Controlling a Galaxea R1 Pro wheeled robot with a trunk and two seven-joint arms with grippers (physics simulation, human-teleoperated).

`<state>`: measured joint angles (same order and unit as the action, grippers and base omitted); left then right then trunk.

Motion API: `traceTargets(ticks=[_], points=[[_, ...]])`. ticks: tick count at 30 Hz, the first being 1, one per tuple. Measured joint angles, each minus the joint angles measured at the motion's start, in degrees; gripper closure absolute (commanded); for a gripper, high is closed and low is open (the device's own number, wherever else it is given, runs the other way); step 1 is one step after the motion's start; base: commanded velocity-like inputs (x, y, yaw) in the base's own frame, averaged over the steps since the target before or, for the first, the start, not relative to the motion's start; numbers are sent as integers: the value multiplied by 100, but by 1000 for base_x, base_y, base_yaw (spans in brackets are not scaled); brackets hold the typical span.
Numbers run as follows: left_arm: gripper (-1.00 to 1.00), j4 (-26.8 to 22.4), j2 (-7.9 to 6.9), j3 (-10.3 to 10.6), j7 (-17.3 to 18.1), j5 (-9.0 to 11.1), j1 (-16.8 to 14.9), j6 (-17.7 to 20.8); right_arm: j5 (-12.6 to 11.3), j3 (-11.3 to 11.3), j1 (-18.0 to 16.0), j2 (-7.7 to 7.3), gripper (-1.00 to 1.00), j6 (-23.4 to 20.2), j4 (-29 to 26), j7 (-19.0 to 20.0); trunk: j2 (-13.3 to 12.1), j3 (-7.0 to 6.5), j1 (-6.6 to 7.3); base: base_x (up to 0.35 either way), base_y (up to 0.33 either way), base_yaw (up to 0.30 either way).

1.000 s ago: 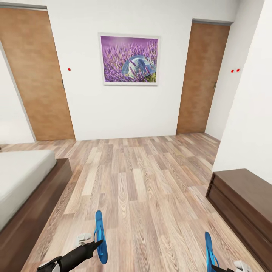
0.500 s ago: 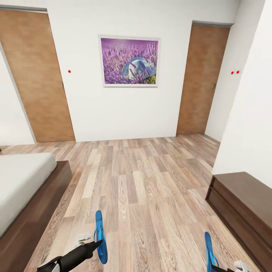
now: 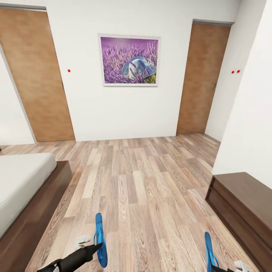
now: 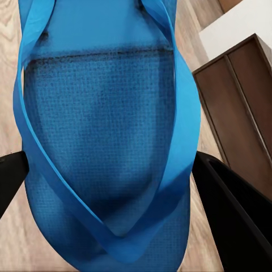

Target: In the bedroom, move the book from the bed onto either nightstand, and place the two sandals side by side next to the bed.

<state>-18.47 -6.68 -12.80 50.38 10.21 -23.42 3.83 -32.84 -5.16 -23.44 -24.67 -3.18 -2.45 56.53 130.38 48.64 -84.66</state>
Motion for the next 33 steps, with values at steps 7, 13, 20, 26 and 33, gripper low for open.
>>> traceTargets(ticks=[7,13,20,26,33], points=[[100,16,0,-2,0,-1,2,-6,15,5,0,0,100,2,0,0,0,63,0,0,0,0],[100,17,0,-1,0,-1,1,-9,16,1,0,0,100,1,0,0,0,117,0,0,0,0],[100,17,0,-2,0,0,2,-9,20,3,0,0,100,1,0,0,0,181,0,0,0,0],[100,17,0,-2,0,0,2,-9,22,1,0,0,100,0,0,0,0,235,0,0,0,0],[100,21,0,-3,0,1,0,-9,23,-14,-1,18,100,4,0,-24,1,263,3,105,0,0]])
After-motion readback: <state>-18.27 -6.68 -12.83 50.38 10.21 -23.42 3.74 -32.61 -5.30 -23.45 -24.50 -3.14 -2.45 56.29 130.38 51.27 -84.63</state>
